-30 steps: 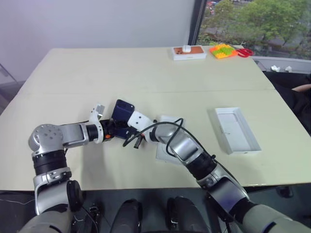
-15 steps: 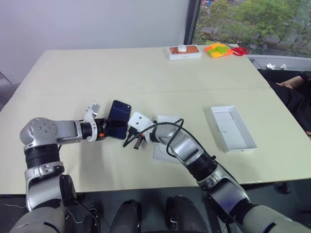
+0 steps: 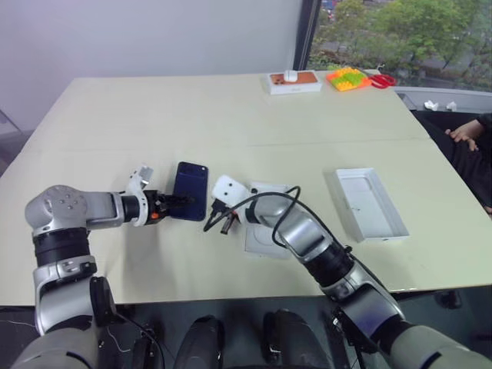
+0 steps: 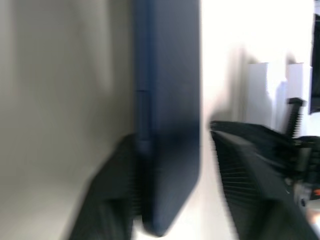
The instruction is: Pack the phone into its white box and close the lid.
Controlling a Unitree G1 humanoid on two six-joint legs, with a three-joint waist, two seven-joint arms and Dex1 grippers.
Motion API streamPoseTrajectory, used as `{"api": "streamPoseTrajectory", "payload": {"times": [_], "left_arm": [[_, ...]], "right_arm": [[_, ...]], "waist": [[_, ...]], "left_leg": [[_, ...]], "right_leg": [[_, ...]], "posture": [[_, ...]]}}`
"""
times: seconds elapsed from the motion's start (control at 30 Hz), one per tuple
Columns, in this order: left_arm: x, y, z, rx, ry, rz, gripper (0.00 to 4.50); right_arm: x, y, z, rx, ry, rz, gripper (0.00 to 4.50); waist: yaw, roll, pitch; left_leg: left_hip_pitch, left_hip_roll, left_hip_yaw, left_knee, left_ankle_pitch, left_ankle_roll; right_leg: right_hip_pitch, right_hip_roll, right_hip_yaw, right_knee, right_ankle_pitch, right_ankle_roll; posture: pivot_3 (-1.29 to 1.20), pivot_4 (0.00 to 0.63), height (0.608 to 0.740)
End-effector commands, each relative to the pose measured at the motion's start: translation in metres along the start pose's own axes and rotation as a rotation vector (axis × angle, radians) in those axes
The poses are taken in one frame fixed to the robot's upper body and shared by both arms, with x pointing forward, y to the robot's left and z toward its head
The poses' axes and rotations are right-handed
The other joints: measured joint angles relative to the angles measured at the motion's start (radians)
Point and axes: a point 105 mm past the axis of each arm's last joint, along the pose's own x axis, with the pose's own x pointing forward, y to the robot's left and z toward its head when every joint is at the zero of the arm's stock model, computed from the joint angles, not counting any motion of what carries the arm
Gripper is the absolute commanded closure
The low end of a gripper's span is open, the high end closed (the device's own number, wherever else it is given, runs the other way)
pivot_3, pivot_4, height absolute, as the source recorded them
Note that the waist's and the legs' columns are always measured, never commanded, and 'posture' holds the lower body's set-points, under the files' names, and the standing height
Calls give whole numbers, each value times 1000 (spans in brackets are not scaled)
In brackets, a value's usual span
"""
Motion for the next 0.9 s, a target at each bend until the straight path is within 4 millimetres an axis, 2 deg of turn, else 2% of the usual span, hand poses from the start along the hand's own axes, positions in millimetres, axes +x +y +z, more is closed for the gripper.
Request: {"api": "streamPoseTrajectory", "payload": {"times": [0.03,0.07,0.2,0.33,0.47,0.53,0.73,0.9], "left_arm": [[-7,-5,6,27,-25,-6,4090],[-7,-5,6,30,-25,-9,4487],[-9,-8,7,30,-36,-36,4487],[-11,-20,11,36,-55,-114,4487],[-12,-42,17,59,-81,-223,4487],[-9,-61,15,87,-77,-308,4487],[13,-105,-15,212,-67,-406,4487],[34,-129,-39,179,-59,-456,4487]], "right_arm": [[-13,-5,15,-26,-47,-31,4500],[-17,-8,17,-24,-53,-41,4500],[-32,-15,21,-38,-60,-74,4500],[-46,-20,30,-57,-83,-97,4500],[-60,-26,40,-52,-115,-119,4500],[-72,-33,40,-46,-123,-137,4500],[-107,-60,13,-7,-69,-222,4500],[-137,-74,-22,21,18,-283,4500]], "waist": [[1,-1,0],[1,-1,0],[1,-1,0],[1,-1,1],[2,-4,3],[5,-4,4],[12,-8,7],[12,-9,8]], "left_leg": [[0,0,0,0,0,0],[0,0,0,0,0,-1],[0,0,0,0,0,-1],[-1,0,0,0,0,-1],[-2,0,-1,0,0,-1],[-3,0,-1,0,0,-1],[-5,-3,-1,0,0,-1],[-5,-3,0,0,0,0]], "right_leg": [[0,0,0,0,0,0],[0,0,0,0,0,0],[0,0,0,0,0,0],[-1,0,0,0,0,0],[-2,0,0,0,0,0],[-2,0,0,0,0,0],[-2,-4,-1,-5,0,0],[-1,-5,-1,-6,1,2]], "posture": [[0,150,740],[0,150,740],[0,150,740],[0,150,740],[0,150,740],[0,150,740],[0,150,740],[0,150,740]]}}
